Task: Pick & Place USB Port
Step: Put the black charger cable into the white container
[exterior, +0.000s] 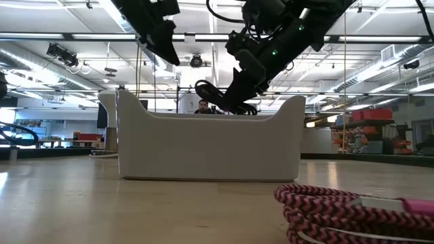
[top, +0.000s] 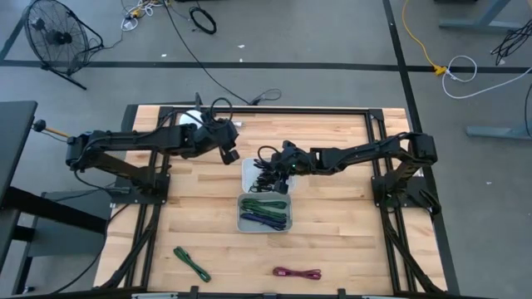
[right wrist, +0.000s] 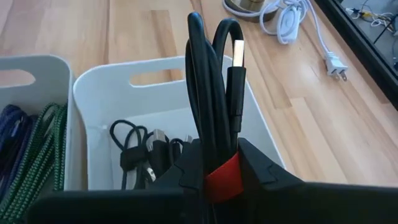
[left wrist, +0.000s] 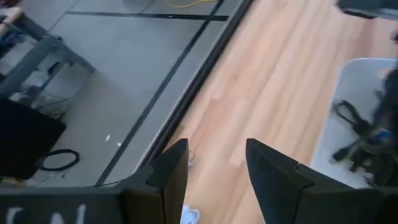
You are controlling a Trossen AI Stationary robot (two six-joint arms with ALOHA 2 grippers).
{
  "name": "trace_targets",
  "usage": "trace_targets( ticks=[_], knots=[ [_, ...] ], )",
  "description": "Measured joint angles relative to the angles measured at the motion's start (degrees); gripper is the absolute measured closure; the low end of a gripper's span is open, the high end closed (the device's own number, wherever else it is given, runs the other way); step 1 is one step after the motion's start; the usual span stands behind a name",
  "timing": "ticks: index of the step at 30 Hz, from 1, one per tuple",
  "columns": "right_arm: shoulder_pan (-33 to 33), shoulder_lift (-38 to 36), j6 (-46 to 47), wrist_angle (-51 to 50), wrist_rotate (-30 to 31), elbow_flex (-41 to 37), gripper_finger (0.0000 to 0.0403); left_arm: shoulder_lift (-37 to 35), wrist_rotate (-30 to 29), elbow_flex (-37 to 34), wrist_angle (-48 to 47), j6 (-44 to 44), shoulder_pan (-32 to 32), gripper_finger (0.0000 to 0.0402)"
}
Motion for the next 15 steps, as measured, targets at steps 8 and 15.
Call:
trace_targets(
  ticks=[8, 15],
  knots=[
    [0.0, 0.0, 2.5, 0.0, -1.4, 0.0, 0.0278, 0.0, 5.7, 0.0, -2.2, -1.0, 0.0, 0.0234],
    [0.0, 0.0, 3.7, 0.1, -1.4, 0.0, 0.0220, 0.0, 9.4, 0.0, -6.4, -1.2, -1.7, 0.0234]
  ],
)
